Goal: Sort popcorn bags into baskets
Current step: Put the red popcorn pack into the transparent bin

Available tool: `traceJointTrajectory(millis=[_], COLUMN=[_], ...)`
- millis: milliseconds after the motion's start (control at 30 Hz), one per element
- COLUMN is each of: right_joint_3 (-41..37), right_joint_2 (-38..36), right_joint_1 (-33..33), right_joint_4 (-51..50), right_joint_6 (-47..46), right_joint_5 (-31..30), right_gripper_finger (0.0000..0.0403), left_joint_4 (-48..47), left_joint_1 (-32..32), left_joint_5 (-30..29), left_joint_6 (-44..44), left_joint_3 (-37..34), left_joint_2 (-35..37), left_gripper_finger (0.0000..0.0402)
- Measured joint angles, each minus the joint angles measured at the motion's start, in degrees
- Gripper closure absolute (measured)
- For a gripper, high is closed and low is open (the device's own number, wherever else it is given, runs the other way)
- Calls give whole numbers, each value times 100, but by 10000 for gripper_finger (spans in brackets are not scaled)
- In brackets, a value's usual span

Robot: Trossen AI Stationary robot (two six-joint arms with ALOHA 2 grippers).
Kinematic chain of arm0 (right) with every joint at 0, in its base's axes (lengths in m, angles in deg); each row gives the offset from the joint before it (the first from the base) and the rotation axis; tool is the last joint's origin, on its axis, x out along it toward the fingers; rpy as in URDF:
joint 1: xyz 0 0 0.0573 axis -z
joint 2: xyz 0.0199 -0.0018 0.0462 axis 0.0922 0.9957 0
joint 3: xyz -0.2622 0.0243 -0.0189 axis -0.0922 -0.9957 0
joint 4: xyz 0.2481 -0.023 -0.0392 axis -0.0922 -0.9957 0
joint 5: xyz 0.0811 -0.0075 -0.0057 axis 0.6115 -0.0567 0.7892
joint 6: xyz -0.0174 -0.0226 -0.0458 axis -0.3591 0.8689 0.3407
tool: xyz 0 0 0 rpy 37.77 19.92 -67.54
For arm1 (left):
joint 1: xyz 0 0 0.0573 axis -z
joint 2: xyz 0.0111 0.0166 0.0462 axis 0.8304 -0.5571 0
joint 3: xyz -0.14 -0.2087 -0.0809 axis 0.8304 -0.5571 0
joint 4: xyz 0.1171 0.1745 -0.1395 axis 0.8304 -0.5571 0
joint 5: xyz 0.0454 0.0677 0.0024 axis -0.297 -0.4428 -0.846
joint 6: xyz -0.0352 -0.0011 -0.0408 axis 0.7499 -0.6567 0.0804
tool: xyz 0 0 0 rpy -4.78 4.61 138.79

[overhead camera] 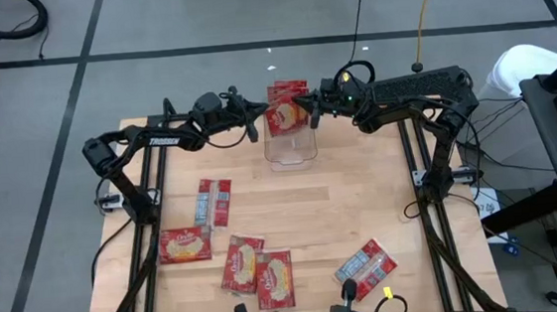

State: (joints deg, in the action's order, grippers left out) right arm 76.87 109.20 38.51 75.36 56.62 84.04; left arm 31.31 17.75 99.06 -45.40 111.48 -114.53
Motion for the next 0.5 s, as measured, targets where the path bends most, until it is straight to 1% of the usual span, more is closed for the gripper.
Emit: traceJointTrajectory(millis=[300,500], right_joint_3=[2,0], right_joint_2=[0,0], right_joint_1=[73,122], right_joint_4=[-26,-64], right_joint_6=[126,130], right_joint_5=[17,72], right_gripper_finger=[403,403], left_joint_4=[73,533], left_joint_1=[-4,94], left_joint_5=[-17,-52], left_joint_6=[-113,-163], left_joint_3=[2,2], left_joint_2=[-101,-460], left_gripper_finger=[394,394])
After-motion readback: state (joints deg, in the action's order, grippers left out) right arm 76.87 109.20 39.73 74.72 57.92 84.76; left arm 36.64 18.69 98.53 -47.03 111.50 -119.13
